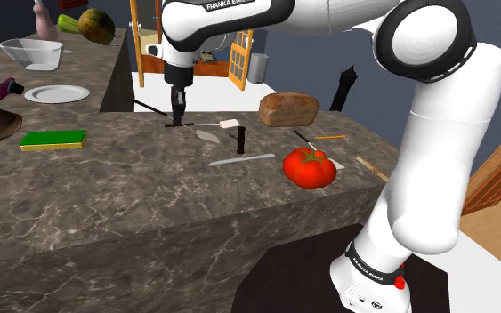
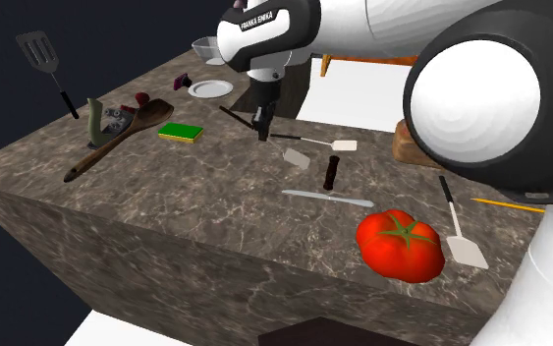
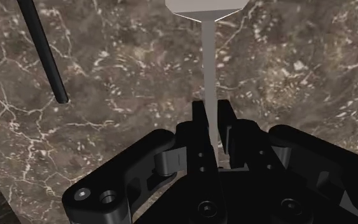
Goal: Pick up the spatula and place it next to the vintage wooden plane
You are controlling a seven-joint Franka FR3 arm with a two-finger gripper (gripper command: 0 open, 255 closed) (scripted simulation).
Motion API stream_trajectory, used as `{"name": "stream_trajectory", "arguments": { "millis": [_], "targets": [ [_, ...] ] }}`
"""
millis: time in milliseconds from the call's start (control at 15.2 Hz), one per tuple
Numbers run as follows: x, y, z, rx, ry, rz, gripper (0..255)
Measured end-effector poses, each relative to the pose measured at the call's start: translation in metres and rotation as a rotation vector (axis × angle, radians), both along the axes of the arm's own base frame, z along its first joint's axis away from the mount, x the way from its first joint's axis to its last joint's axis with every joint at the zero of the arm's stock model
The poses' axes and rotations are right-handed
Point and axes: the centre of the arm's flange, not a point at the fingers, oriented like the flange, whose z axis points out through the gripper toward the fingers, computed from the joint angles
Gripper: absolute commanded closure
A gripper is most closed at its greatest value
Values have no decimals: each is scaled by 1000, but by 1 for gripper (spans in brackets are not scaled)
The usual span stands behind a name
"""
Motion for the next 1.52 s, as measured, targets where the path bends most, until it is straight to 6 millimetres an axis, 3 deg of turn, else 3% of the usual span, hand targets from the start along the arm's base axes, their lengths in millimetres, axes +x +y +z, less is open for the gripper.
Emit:
{"name": "stream_trajectory", "arguments": {
  "millis": [1518],
  "targets": [
    [-197,-235,-1,0,0,-1,255]
  ]
}}
